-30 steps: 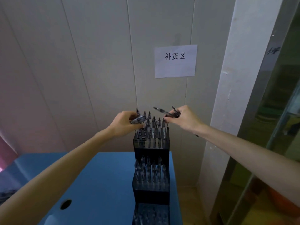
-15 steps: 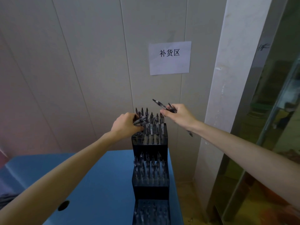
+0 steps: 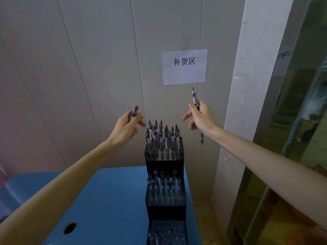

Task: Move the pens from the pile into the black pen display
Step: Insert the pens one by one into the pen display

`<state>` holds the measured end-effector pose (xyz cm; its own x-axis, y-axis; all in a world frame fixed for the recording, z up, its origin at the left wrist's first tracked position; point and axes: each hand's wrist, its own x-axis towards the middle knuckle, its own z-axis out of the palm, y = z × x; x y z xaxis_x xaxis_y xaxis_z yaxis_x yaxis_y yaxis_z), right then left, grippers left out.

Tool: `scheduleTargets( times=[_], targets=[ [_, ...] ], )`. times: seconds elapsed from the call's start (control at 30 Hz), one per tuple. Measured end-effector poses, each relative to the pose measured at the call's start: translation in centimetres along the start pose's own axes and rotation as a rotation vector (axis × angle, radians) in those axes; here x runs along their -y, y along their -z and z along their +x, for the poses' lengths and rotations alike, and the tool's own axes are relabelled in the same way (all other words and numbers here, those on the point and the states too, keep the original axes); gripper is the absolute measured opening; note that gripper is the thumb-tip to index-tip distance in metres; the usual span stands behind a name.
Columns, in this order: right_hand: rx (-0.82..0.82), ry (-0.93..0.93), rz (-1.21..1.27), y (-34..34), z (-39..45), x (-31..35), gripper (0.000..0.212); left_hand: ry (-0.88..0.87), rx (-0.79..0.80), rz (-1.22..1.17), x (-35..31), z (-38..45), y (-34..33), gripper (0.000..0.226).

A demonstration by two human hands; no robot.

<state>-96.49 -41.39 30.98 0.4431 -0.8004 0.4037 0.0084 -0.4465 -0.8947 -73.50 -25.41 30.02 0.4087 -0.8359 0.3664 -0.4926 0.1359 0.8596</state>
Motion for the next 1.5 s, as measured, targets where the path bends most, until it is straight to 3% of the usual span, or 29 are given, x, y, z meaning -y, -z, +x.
scheduleTargets(
  times=[0.13,0.3,0.47,0.57,0.67,0.77,1.1,1.33,1.5],
  targets=[
    [0.025,-0.055,0.074,0.1,0.8,-0.4,0.022,0.023,-0.093,-0.05,0.0,0.2,0.1,0.038],
    [-0.008,-0.015,-0.191,0.0,1.5,-2.0,0.037,0.011,-0.117,0.171,0.9,1.0,0.7,0.048],
    [0.122,-0.066,-0.237,0.1,1.4,-2.4,0.035,0.041,-0.001,0.327,1.8,1.4,0.9,0.046],
    [0.098,-0.016,-0.251,-0.4,1.4,-3.1,0.02,0.009,-0.035,0.371,2.1,1.4,0.6,0.036],
    [0.064,-0.002,-0.192,-1.0,1.3,-3.1,0.029,-0.02,-0.073,0.354,1.8,1.2,0.4,0.031],
    [0.067,-0.006,-0.153,-1.5,1.4,-3.1,0.022,-0.038,-0.072,0.349,1.6,1.4,0.3,0.025],
    [0.154,-0.004,-0.171,-1.4,0.9,-4.9,0.018,0.003,0.145,0.255,1.1,1.9,0.1,0.03],
    [0.44,-0.054,-0.358,-0.1,0.4,-5.2,0.028,0.03,0.233,0.308,0.2,2.7,0.1,0.031],
    [0.523,-0.117,-0.428,0.0,0.3,-4.8,0.017,0.13,0.319,0.383,0.2,3.6,0.2,0.026]
  ],
)
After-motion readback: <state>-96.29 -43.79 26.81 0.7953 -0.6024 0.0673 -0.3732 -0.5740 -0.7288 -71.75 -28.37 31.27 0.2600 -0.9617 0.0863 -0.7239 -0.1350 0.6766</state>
